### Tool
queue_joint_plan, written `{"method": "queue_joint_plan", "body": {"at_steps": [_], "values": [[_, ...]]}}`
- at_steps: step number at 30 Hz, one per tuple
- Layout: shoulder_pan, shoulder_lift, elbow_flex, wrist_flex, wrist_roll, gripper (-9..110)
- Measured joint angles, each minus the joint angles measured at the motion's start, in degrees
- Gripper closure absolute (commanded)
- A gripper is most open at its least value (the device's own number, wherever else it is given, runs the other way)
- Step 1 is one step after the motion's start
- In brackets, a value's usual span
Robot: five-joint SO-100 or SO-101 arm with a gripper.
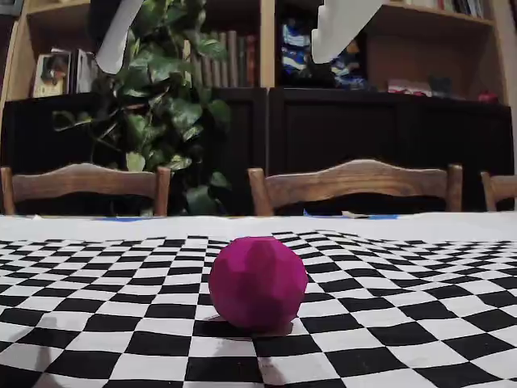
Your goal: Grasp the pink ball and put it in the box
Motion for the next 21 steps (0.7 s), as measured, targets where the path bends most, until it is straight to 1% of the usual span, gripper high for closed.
{"method": "queue_joint_plan", "body": {"at_steps": [21], "values": [[0.97,-7.47,-1.49,-0.88,0.00,67]]}}
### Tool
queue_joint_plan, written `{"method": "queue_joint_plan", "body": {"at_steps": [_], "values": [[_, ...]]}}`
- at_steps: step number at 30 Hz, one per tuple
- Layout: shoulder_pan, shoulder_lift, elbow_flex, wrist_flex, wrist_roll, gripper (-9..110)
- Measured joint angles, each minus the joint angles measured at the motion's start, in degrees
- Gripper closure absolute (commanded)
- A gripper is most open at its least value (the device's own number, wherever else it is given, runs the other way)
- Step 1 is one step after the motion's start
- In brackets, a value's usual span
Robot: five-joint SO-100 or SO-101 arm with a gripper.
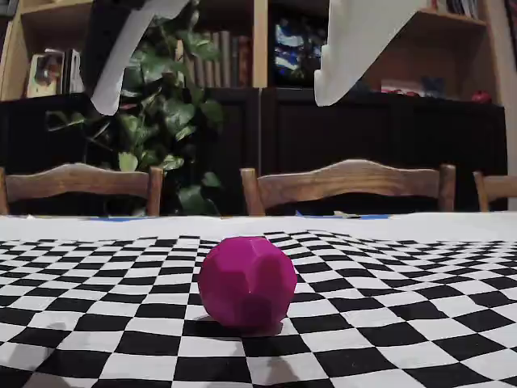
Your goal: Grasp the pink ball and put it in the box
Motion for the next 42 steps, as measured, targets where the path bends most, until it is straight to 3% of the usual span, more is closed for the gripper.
{"method": "queue_joint_plan", "body": {"at_steps": [42], "values": [[1.93,-21.71,-6.68,-7.03,0.00,67]]}}
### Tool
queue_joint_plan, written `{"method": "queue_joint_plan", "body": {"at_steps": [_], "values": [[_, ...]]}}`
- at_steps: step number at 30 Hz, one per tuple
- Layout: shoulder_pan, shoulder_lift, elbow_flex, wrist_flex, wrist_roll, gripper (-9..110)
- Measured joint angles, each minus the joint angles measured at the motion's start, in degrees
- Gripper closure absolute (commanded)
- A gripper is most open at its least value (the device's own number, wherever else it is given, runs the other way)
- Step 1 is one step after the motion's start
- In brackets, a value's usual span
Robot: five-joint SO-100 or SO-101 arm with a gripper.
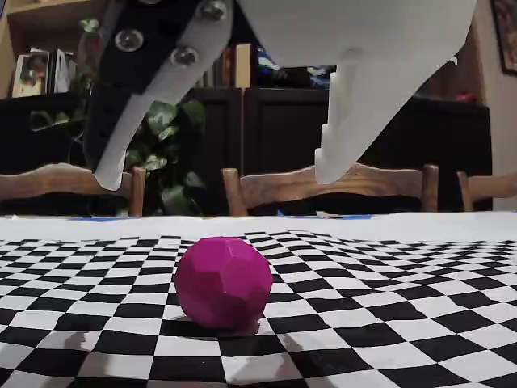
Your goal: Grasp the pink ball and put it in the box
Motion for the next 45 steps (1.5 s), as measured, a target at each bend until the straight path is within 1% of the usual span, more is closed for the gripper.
{"method": "queue_joint_plan", "body": {"at_steps": [9,28,33,45], "values": [[0.18,-4.13,-2.64,0.00,0.00,67],[0.18,-7.56,-2.90,-0.26,0.44,67],[0.18,-8.09,-6.06,1.93,1.05,67],[0.18,-9.58,-7.47,4.04,1.05,67]]}}
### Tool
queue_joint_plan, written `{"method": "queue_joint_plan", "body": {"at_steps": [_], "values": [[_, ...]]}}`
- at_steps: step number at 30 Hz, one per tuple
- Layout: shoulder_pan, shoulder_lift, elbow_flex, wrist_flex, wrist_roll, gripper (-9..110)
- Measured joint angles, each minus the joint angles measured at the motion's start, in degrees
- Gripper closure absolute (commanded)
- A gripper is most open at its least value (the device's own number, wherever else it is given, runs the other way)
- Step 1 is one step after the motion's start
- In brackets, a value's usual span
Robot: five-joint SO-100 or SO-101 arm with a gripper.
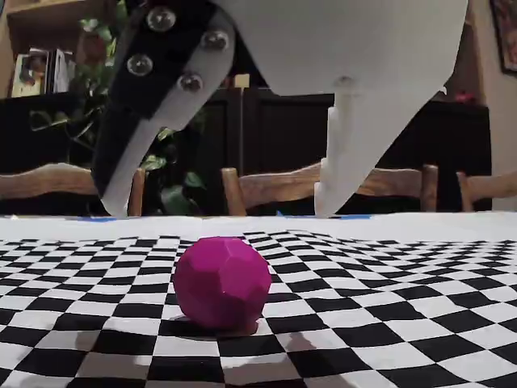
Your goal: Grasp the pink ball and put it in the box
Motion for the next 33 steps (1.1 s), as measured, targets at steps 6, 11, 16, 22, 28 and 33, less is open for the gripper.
{"method": "queue_joint_plan", "body": {"at_steps": [6,11,16,22,28,33], "values": [[0.00,-1.67,-0.62,0.00,0.00,67],[0.00,-3.78,-1.76,0.00,0.00,67],[0.00,-4.92,-2.90,0.00,0.00,67],[0.00,-6.68,-3.52,0.00,0.00,67],[0.00,-7.38,-4.48,0.88,0.00,67],[0.00,-8.79,-4.75,0.88,0.00,67]]}}
